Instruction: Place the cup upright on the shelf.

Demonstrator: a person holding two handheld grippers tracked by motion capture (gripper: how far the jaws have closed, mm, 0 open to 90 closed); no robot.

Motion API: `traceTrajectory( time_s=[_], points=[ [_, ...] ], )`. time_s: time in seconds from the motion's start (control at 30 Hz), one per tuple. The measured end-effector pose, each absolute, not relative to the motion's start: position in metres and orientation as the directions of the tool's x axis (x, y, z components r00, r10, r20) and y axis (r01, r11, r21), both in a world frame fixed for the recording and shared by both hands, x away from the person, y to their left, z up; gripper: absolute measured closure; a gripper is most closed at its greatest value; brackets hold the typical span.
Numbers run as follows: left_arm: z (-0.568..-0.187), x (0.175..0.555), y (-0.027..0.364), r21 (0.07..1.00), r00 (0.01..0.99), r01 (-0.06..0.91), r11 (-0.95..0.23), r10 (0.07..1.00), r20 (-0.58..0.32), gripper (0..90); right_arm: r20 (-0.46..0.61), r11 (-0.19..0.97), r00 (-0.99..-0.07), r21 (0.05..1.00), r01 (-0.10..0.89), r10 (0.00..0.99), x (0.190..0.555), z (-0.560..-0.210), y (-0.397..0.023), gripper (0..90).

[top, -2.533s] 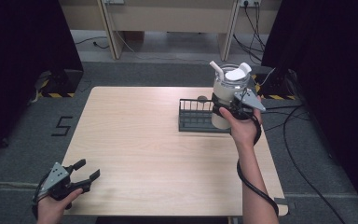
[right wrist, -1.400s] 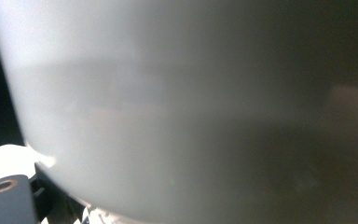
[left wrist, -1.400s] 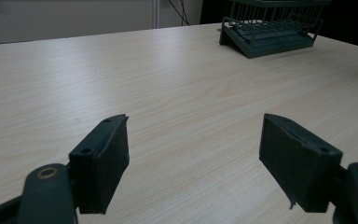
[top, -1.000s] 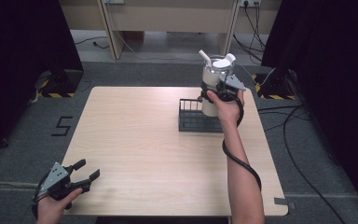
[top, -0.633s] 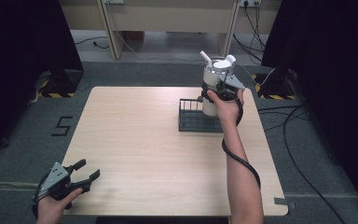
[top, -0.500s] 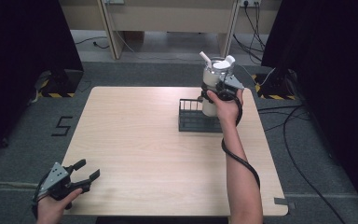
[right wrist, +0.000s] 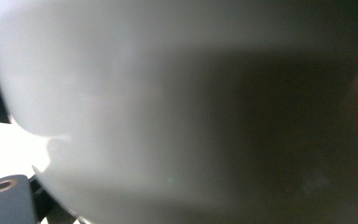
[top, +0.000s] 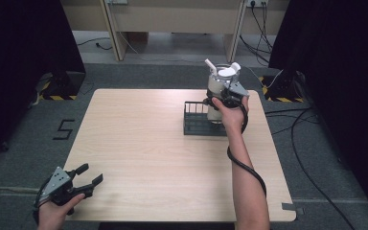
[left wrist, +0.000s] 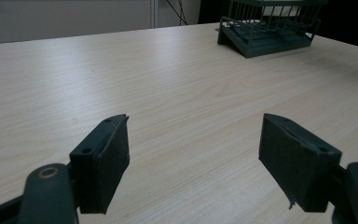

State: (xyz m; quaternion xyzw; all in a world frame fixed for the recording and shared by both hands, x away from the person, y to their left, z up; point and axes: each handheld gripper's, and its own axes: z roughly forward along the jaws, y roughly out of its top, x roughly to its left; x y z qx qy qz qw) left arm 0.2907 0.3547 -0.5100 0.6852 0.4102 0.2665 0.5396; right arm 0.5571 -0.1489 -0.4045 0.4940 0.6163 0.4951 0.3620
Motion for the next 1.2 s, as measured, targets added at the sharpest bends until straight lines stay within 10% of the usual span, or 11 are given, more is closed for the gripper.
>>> traceTrajectory(
  time_s=[1.2],
  points=[
    [-0.51, 0.29, 0.354, 0.958, 0.531, 0.27, -0.091, 0.844, -0.069, 23.7, 0.008, 0.047, -0.249, 0.975, 0.215, 0.968, 0.54, -0.427, -0.147, 8.4]
  ],
)
